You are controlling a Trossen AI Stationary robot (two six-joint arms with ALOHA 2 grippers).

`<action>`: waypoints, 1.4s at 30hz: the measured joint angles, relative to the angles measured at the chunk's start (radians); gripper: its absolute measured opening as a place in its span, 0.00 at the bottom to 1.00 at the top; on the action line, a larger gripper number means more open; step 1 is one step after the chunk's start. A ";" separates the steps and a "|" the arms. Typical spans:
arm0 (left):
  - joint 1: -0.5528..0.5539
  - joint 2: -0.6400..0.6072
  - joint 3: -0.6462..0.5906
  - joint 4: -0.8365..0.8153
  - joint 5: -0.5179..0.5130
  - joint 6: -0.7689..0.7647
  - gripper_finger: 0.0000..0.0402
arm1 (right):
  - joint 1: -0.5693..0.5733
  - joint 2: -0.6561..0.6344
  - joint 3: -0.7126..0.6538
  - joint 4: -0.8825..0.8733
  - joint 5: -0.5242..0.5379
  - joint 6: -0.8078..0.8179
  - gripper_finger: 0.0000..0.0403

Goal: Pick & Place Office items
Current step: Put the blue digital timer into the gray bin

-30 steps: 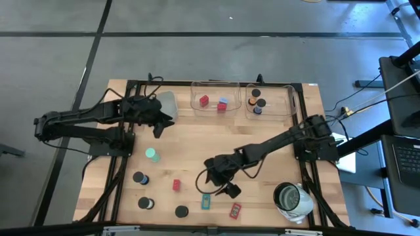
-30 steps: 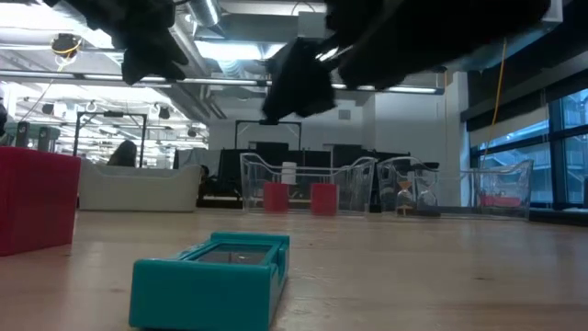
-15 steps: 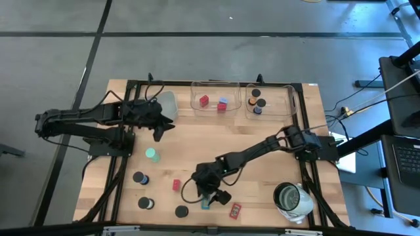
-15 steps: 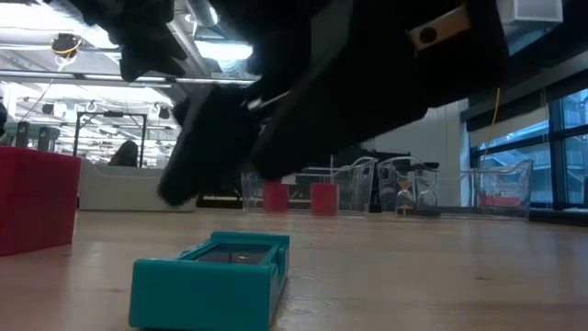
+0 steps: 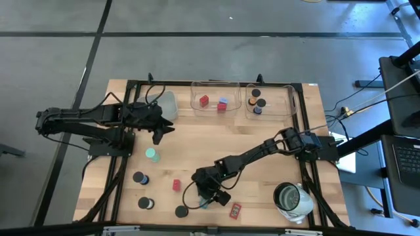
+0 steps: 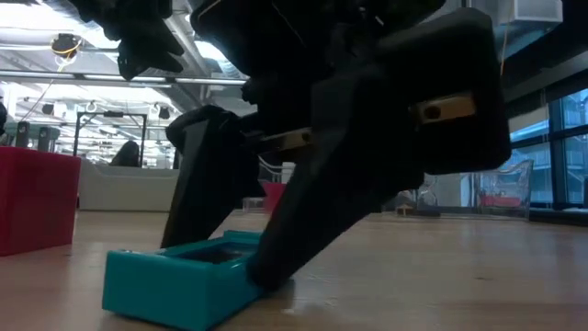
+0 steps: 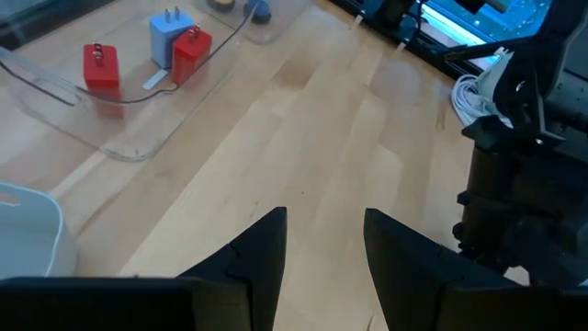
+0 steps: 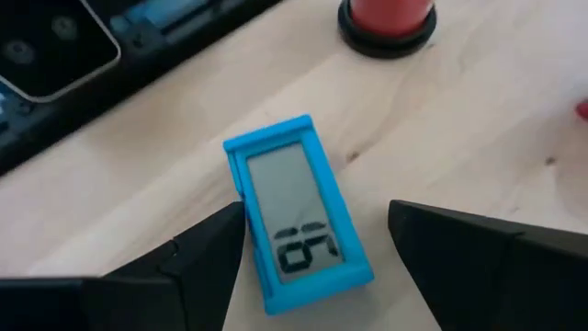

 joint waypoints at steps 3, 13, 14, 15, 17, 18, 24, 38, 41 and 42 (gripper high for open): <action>-0.009 0.000 0.000 0.000 -0.002 0.000 0.36 | 0.002 -0.002 0.001 -0.032 0.006 -0.005 0.67; -0.020 0.000 0.000 0.000 -0.003 -0.012 0.36 | 0.004 -0.005 0.002 -0.054 0.049 0.106 0.56; -0.020 0.000 0.000 0.000 -0.003 -0.011 0.36 | 0.004 -0.005 0.002 -0.057 0.049 0.119 0.53; -0.020 0.000 0.000 0.000 -0.003 -0.011 0.36 | 0.003 -0.005 0.002 -0.060 0.049 0.134 0.50; -0.020 0.000 0.000 0.000 -0.003 -0.011 0.36 | 0.003 -0.005 0.002 -0.062 0.053 0.174 0.44; -0.020 0.000 0.000 0.000 -0.003 -0.011 0.36 | 0.003 -0.005 0.002 -0.064 0.058 0.193 0.41; -0.020 0.000 0.000 0.000 -0.002 -0.010 0.36 | 0.004 -0.022 0.001 -0.098 0.089 0.300 0.39; -0.015 0.014 0.000 0.065 -0.095 -0.009 0.38 | -0.036 -0.379 -0.006 -0.490 0.496 0.358 0.39; -0.015 0.024 0.000 0.124 -0.066 -0.009 0.42 | -0.066 -0.467 -0.004 -0.531 0.596 0.358 0.40; -0.015 0.028 0.000 0.140 -0.049 -0.011 0.44 | -0.078 -0.491 -0.004 -0.545 0.624 0.359 0.40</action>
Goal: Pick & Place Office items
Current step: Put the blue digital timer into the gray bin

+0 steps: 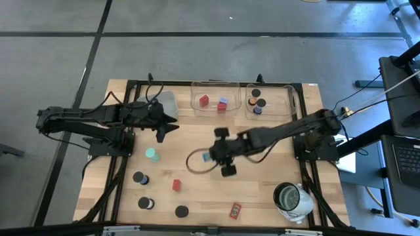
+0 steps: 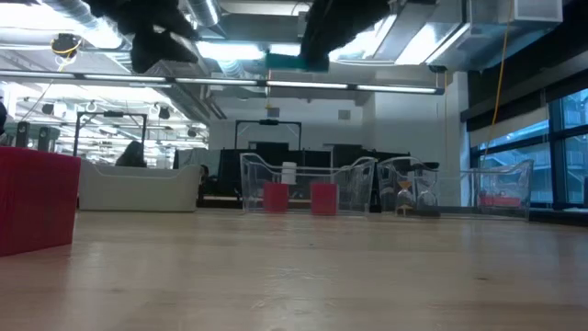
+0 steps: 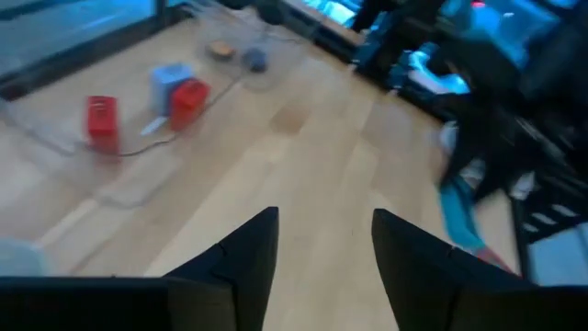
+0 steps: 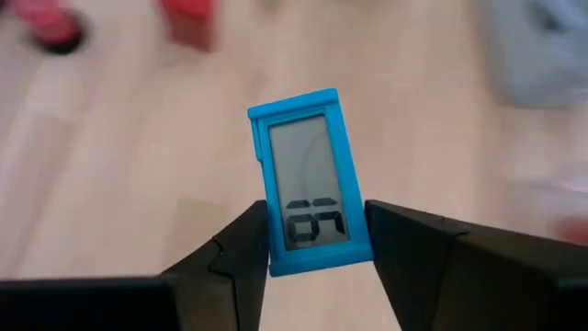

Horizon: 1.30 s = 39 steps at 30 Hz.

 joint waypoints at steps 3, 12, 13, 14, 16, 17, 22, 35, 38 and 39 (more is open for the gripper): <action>0.000 0.025 0.000 0.075 0.046 -0.021 0.51 | -0.037 -0.066 0.000 0.008 0.065 0.004 0.40; 0.000 0.178 0.000 0.358 0.036 -0.136 0.67 | -0.114 -0.087 0.002 0.059 0.236 0.008 0.40; 0.000 0.197 0.000 0.384 0.030 -0.145 0.67 | -0.119 -0.084 0.001 0.057 0.254 0.008 0.40; 0.000 0.214 0.000 0.408 0.025 -0.153 0.68 | -0.123 -0.083 0.001 0.061 0.271 0.007 0.40; 0.000 0.246 0.000 0.432 0.022 -0.158 0.68 | -0.129 -0.085 0.001 0.085 0.292 0.000 0.40; 0.000 0.260 0.000 0.445 0.023 -0.158 0.68 | -0.134 -0.085 0.001 0.093 0.295 -0.011 0.40; 0.004 0.325 0.000 0.522 0.023 -0.157 0.68 | -0.160 -0.085 0.001 0.123 0.277 -0.068 0.40; 0.071 0.350 0.000 0.589 0.051 -0.184 0.57 | -0.181 -0.085 0.001 0.166 0.284 -0.157 0.40; 0.071 0.350 0.000 0.590 0.052 -0.184 0.49 | -0.183 -0.085 0.001 0.166 0.292 -0.171 0.40; 0.070 0.350 0.000 0.593 0.052 -0.186 0.47 | -0.183 -0.085 0.001 0.166 0.292 -0.176 0.40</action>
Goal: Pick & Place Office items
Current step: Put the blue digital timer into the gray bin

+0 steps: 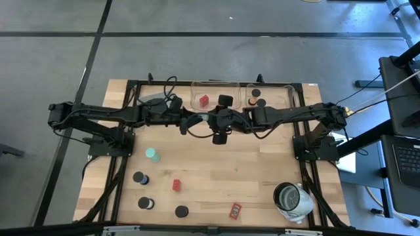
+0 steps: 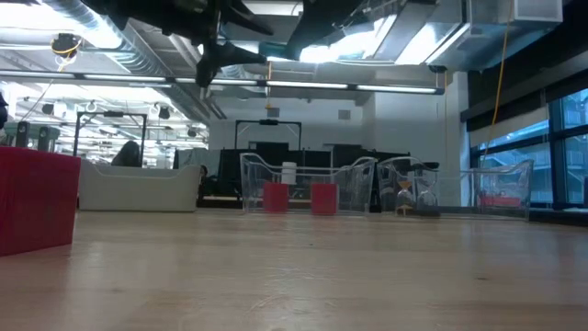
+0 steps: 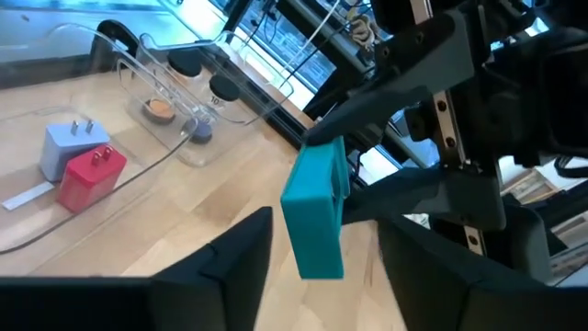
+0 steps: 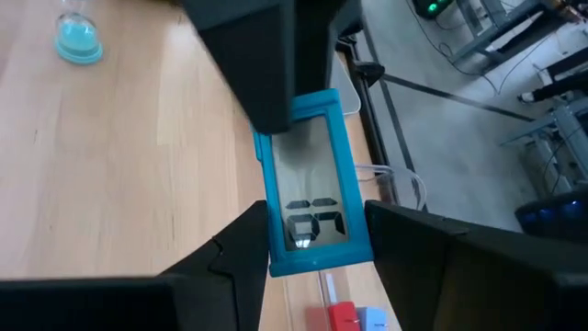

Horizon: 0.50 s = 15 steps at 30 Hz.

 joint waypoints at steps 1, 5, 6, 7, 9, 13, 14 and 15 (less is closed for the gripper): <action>0.000 0.000 0.000 0.004 0.001 -0.005 0.44 | 0.000 0.000 0.000 0.000 0.000 0.000 0.40; 0.001 0.000 0.000 0.007 0.014 0.000 0.31 | 0.000 0.000 0.000 0.000 0.000 0.000 0.40; 0.001 0.000 0.000 0.006 0.018 0.006 0.27 | 0.000 0.000 0.001 0.000 0.000 0.000 0.40; 0.002 0.000 0.000 0.007 0.021 0.009 0.24 | 0.000 0.000 0.001 0.000 0.000 -0.001 0.40; 0.002 0.000 0.000 0.005 0.028 0.003 0.18 | 0.000 0.000 0.001 -0.001 0.003 -0.004 0.40; 0.002 0.000 0.000 0.006 0.034 -0.002 0.16 | 0.000 0.000 0.001 -0.001 0.004 -0.005 0.41; 0.002 0.000 0.000 0.005 0.036 -0.003 0.16 | 0.001 0.000 0.001 -0.002 0.002 0.000 0.42; 0.002 0.000 0.000 0.005 0.039 -0.005 0.16 | 0.003 0.000 0.001 -0.002 -0.002 0.004 0.43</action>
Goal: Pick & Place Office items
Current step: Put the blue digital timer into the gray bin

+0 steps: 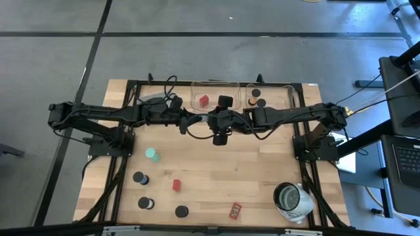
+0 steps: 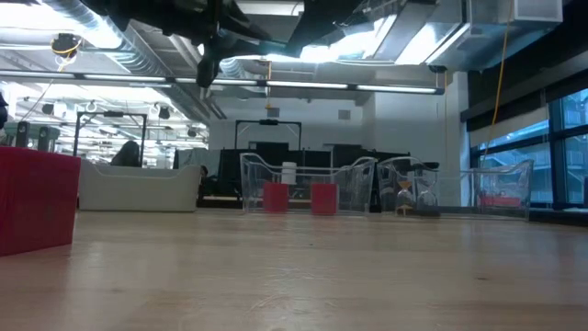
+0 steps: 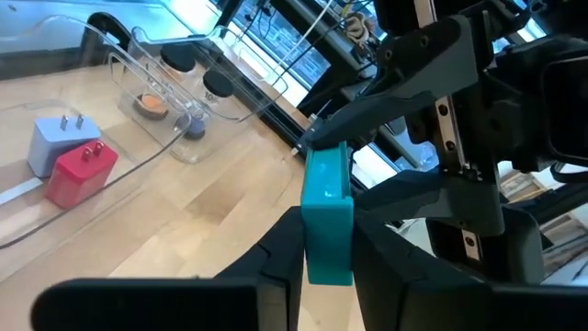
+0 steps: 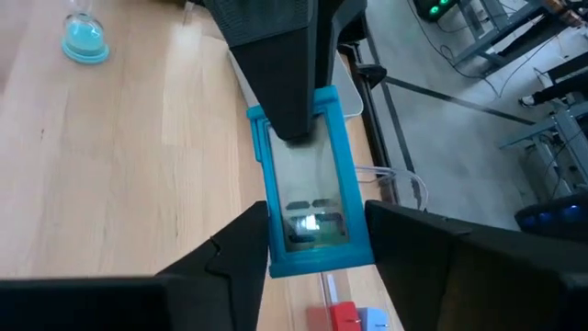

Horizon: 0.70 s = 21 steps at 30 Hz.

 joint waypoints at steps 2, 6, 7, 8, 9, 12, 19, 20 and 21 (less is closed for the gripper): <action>0.000 0.000 0.000 0.001 0.012 0.009 0.16 | 0.007 0.000 0.000 0.003 -0.008 0.011 0.48; -0.003 -0.001 0.000 -0.002 0.030 0.013 0.17 | 0.025 -0.008 0.000 0.002 -0.019 0.057 0.63; -0.002 -0.001 0.000 -0.004 0.027 0.017 0.17 | 0.031 -0.016 0.000 -0.002 -0.018 0.085 0.67; -0.002 -0.001 0.000 -0.005 0.023 0.022 0.17 | 0.035 -0.027 0.000 -0.017 -0.017 0.117 0.70; -0.001 -0.001 0.000 -0.007 0.019 0.029 0.17 | 0.039 -0.039 0.000 -0.038 -0.020 0.156 0.74; 0.017 -0.001 0.000 -0.051 0.019 0.064 0.17 | 0.048 -0.078 0.001 -0.145 -0.065 0.311 0.82; 0.140 -0.001 0.000 -0.355 -0.096 0.168 0.17 | 0.056 -0.138 0.001 -0.476 -0.178 0.669 0.84; 0.163 -0.001 0.000 -0.399 -0.117 0.177 0.17 | 0.060 -0.138 0.001 -0.519 -0.163 0.697 0.84; 0.185 -0.001 0.000 -0.444 -0.137 0.189 0.17 | 0.066 -0.138 0.001 -0.561 -0.141 0.721 0.83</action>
